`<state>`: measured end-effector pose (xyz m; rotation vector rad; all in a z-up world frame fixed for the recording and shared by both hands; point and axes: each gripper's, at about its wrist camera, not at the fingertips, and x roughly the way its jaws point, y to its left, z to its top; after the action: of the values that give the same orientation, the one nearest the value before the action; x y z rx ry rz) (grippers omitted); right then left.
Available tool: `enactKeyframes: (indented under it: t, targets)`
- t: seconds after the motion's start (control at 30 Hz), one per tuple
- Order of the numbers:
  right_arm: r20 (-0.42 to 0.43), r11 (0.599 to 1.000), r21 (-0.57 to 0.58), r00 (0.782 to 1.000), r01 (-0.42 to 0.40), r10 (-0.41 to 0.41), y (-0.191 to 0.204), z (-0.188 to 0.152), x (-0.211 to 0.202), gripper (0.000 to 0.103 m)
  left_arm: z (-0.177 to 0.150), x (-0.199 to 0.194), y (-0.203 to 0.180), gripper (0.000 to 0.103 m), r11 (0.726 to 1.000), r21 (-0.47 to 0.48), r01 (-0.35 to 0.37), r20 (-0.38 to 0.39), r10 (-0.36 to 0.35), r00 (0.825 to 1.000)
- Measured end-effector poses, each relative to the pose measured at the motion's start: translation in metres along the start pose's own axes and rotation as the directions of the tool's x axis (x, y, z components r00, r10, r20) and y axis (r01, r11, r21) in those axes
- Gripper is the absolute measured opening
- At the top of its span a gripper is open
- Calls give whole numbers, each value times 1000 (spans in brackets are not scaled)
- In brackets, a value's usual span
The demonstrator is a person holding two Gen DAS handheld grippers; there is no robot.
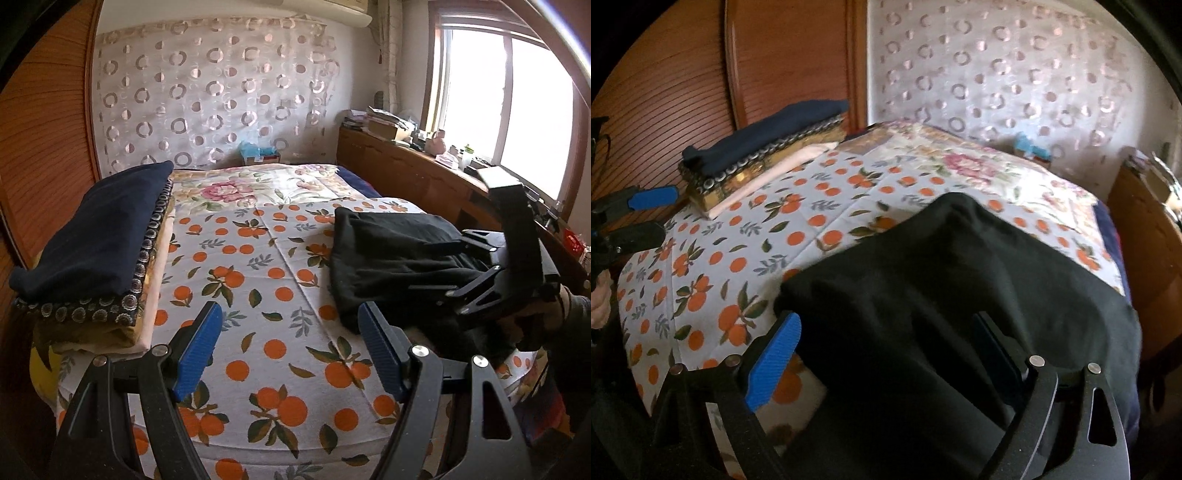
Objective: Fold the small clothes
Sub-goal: 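Grasp the folded black shirt with the right gripper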
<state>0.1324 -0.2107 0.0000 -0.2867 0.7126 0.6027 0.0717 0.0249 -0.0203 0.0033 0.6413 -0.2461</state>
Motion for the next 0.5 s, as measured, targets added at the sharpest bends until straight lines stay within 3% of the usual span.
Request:
enactKeyframes:
  t: [0.37, 0.5]
  targets:
    - [-107, 989, -104, 990, -108, 96, 21, 16, 36, 75, -5, 1, 4, 77, 1000, -8, 3, -4, -3, 1000]
    - [-132, 986, -139, 988, -96, 78, 33, 22, 53, 74, -6, 1, 3, 77, 1000, -8, 9, -7, -9, 1000]
